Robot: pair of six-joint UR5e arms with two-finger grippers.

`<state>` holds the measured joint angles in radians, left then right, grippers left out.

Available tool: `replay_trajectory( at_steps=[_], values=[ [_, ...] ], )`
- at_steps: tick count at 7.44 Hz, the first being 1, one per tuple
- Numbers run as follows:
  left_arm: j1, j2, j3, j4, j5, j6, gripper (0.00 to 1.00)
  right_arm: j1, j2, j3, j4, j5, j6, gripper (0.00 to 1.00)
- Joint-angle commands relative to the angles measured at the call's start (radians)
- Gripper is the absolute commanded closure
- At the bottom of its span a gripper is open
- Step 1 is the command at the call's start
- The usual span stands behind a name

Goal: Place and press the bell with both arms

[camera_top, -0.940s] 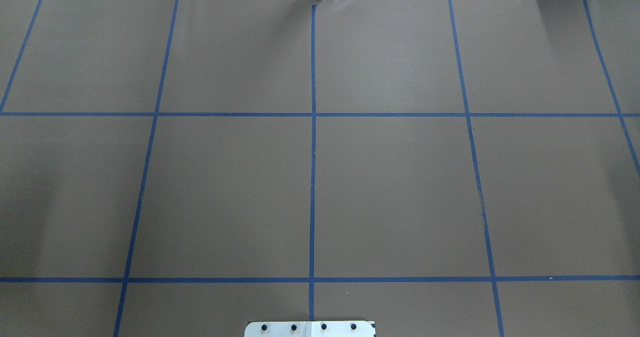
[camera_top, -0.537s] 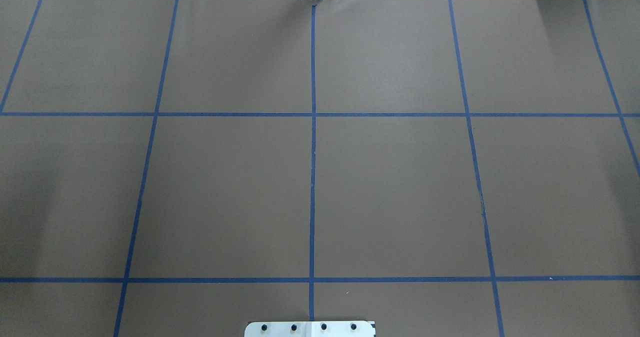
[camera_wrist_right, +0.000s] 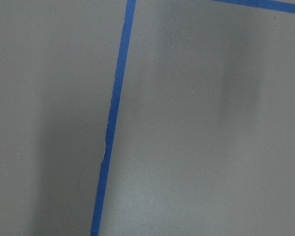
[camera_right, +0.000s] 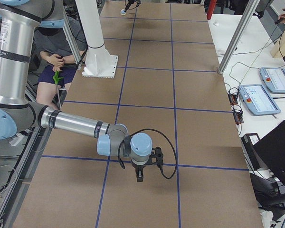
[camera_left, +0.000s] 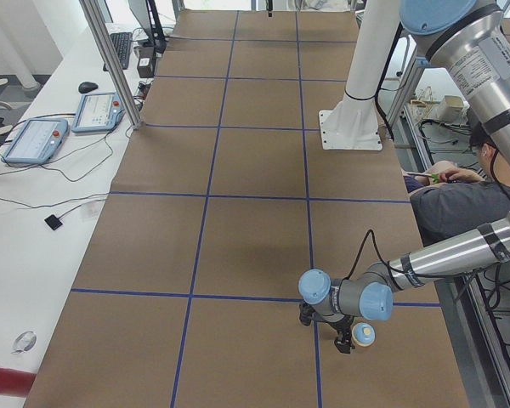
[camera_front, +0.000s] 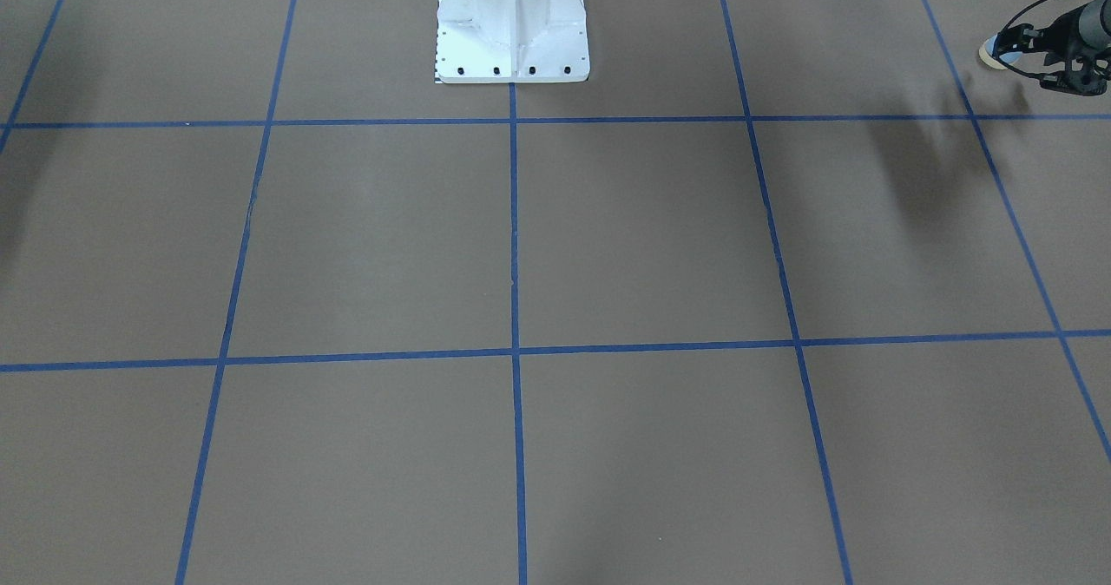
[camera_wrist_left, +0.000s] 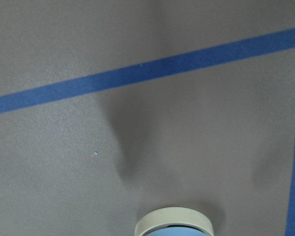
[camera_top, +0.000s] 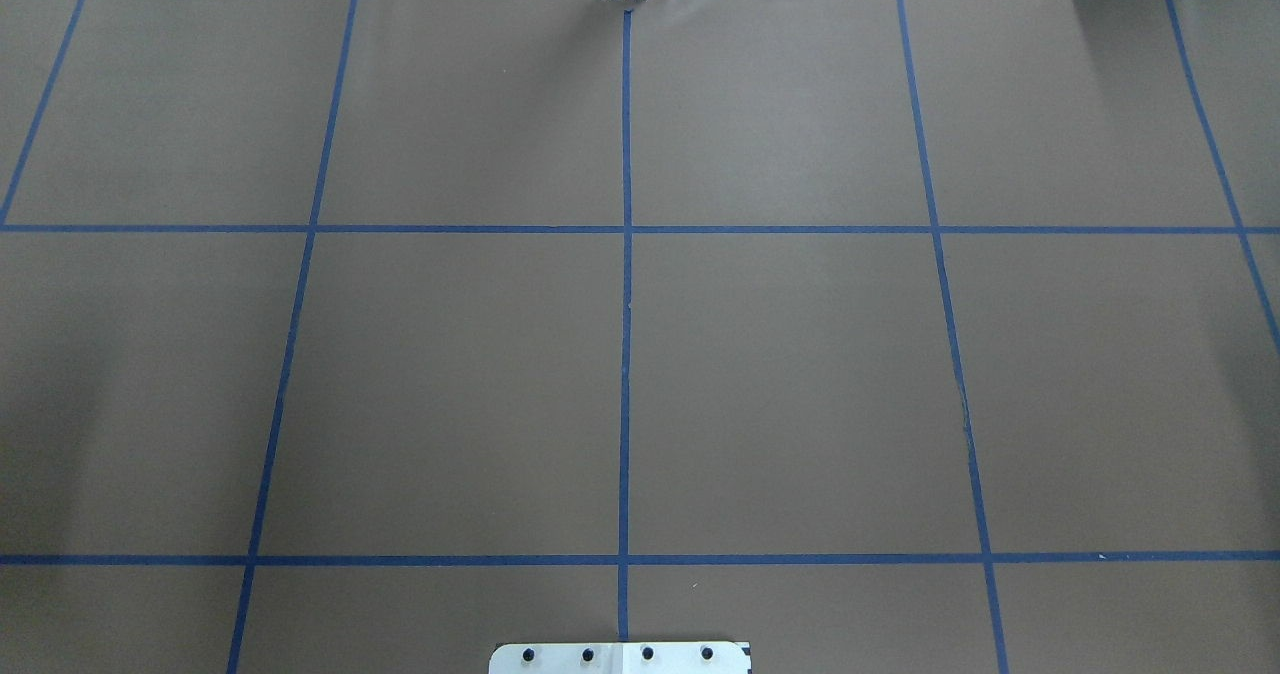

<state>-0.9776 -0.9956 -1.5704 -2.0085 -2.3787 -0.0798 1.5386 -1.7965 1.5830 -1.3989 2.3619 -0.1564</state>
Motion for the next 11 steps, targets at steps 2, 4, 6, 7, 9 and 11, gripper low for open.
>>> replay_trajectory(
  at_steps=[2,4,6,7,9,11],
  values=[
    [0.043,-0.001,0.01,0.001,-0.007,0.0,0.01,0.0,-0.004,0.0,-0.002,0.0,0.0,0.0],
    [0.086,-0.001,0.01,0.001,-0.007,0.0,0.01,0.0,-0.01,0.0,-0.003,0.0,0.0,0.0],
    [0.123,-0.001,0.019,0.001,-0.005,0.0,0.02,0.0,-0.014,0.0,-0.003,0.0,0.0,0.0],
    [0.131,-0.001,0.029,0.002,-0.005,0.0,0.02,0.0,-0.015,0.0,-0.003,0.0,0.0,0.0],
    [0.14,-0.001,0.039,0.002,-0.005,0.0,0.02,0.0,-0.021,0.002,-0.003,0.002,0.0,0.0],
    [0.146,-0.003,0.038,0.001,-0.005,-0.002,0.02,0.0,-0.021,0.003,-0.003,0.002,0.0,0.0]
  ],
)
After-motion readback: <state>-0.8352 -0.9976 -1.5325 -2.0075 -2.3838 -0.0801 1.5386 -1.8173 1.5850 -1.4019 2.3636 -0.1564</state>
